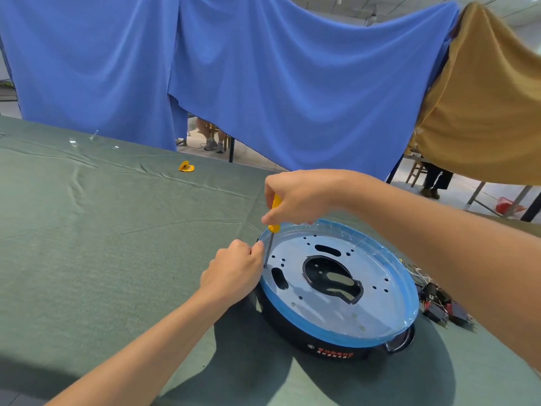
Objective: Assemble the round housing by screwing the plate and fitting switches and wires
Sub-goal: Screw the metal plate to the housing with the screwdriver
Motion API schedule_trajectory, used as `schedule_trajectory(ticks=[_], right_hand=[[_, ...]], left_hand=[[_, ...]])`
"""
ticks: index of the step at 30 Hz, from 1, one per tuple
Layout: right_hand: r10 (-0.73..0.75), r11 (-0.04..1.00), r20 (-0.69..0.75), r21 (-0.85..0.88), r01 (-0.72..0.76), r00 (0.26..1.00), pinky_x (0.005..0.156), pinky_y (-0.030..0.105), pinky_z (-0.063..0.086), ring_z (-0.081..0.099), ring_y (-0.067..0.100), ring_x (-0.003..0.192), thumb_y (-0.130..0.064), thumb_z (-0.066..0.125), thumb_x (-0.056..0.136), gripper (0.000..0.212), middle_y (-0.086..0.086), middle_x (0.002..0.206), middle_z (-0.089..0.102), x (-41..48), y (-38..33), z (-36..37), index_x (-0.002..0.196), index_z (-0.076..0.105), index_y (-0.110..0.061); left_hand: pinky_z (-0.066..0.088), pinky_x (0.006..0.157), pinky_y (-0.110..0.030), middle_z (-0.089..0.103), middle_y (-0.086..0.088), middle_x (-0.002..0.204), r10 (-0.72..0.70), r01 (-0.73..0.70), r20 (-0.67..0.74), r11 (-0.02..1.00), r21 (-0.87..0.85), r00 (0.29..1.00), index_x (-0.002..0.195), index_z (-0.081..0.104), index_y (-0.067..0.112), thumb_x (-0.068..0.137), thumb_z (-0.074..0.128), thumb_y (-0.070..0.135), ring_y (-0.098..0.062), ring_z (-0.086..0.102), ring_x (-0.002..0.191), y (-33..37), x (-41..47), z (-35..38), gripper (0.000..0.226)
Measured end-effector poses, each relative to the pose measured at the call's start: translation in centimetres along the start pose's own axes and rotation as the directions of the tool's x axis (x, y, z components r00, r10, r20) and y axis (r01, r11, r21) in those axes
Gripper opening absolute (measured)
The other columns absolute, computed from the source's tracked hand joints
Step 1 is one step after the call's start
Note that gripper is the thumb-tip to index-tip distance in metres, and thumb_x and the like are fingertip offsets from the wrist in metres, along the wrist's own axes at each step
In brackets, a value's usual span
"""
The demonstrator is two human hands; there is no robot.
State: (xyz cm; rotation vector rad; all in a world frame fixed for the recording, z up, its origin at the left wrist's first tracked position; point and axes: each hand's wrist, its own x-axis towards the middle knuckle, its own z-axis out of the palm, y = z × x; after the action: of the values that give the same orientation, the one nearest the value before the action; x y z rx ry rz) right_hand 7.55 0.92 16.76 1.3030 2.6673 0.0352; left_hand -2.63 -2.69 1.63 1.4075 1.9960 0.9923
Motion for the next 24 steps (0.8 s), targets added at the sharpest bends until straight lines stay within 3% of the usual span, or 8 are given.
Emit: schedule_trajectory(ticks=[2,4,7,9,12,15,19,24], right_hand=[[-0.064,0.998,-0.023,-0.018,0.063,0.998,0.037,0.016,0.04,0.059,0.001,0.051,-0.027,0.059,0.091,0.021,0.003,0.076,0.072,0.0,-0.1,-0.1,0.097,0.068,-0.009],[-0.087,0.996,-0.098,-0.039,0.084,0.991,0.04,0.019,0.043,0.052,-0.005,0.043,-0.022,0.058,0.089,0.022,0.002,0.06,0.069,0.2,-0.4,0.4,0.078,0.069,-0.006],[-0.002,1.0,-0.208,0.021,0.007,0.978,0.038,0.026,0.032,0.048,0.018,0.049,-0.018,0.055,0.087,0.035,0.005,0.046,0.052,0.8,-0.4,1.4,0.054,0.044,-0.009],[0.047,0.999,-0.215,0.031,-0.041,0.975,0.044,0.026,0.027,0.042,0.024,0.053,-0.029,0.057,0.091,0.045,0.004,0.049,0.043,0.9,-0.2,1.5,0.055,0.037,-0.012],[0.048,0.999,-0.085,-0.019,-0.05,0.995,0.044,0.023,0.032,0.053,0.017,0.053,-0.05,0.055,0.092,0.04,0.001,0.063,0.056,0.3,-0.1,0.6,0.076,0.053,-0.013],[0.01,0.999,-0.01,-0.039,-0.01,1.0,0.042,0.019,0.036,0.063,0.018,0.06,-0.034,0.057,0.091,0.029,0.006,0.089,0.067,-0.2,0.2,-0.1,0.107,0.06,-0.01],[-0.074,0.997,-0.109,-0.013,0.073,0.991,0.042,0.02,0.039,0.068,0.02,0.074,-0.018,0.067,0.086,0.016,0.006,0.088,0.068,0.0,0.8,0.3,0.101,0.061,-0.014],[-0.09,0.99,-0.196,0.092,0.109,0.977,0.037,0.014,0.041,0.065,0.009,0.047,-0.026,0.076,0.081,0.02,0.001,0.063,0.067,0.1,1.4,0.5,0.085,0.06,-0.015]], left_hand=[[0.031,0.062,-0.033,0.045,-0.004,0.066,-0.01,0.01,-0.004,1.0,0.008,1.0,0.061,0.033,0.014,0.099,0.037,0.043,-0.026,0.043,0.064,-0.1,0.2,0.1,0.048],[0.03,0.06,-0.033,0.045,-0.004,0.066,-0.014,0.014,-0.007,1.0,0.017,1.0,0.061,0.033,0.014,0.099,0.037,0.043,-0.025,0.042,0.063,-0.1,0.2,0.1,0.048],[0.028,0.058,-0.033,0.043,-0.003,0.065,-0.02,0.02,-0.007,1.0,0.024,1.0,0.061,0.032,0.015,0.099,0.037,0.045,-0.023,0.04,0.061,-0.1,0.2,0.1,0.048],[0.029,0.058,-0.033,0.044,-0.002,0.065,-0.015,0.015,-0.009,1.0,0.024,1.0,0.061,0.032,0.015,0.099,0.036,0.046,-0.023,0.04,0.06,0.0,0.2,0.1,0.049],[0.032,0.058,-0.033,0.049,-0.003,0.064,0.002,-0.002,0.002,1.0,0.02,1.0,0.062,0.036,0.013,0.1,0.037,0.046,-0.023,0.043,0.06,-0.1,0.3,0.0,0.05],[0.042,0.064,-0.034,0.06,-0.003,0.071,0.052,-0.053,0.034,0.999,0.014,0.998,0.071,0.052,0.011,0.1,0.04,0.045,-0.024,0.053,0.067,-0.1,0.4,-0.7,0.047],[0.045,0.079,-0.031,0.067,0.003,0.097,0.198,-0.198,0.003,0.98,-0.004,0.98,0.094,0.066,0.023,0.094,0.054,0.022,-0.022,0.062,0.099,0.5,0.8,-2.5,0.012],[0.051,0.088,-0.039,0.059,-0.001,0.111,0.303,-0.311,0.071,0.937,0.159,0.95,0.092,0.068,0.032,0.08,0.066,0.015,-0.022,0.058,0.105,2.0,1.1,-4.4,0.02]])
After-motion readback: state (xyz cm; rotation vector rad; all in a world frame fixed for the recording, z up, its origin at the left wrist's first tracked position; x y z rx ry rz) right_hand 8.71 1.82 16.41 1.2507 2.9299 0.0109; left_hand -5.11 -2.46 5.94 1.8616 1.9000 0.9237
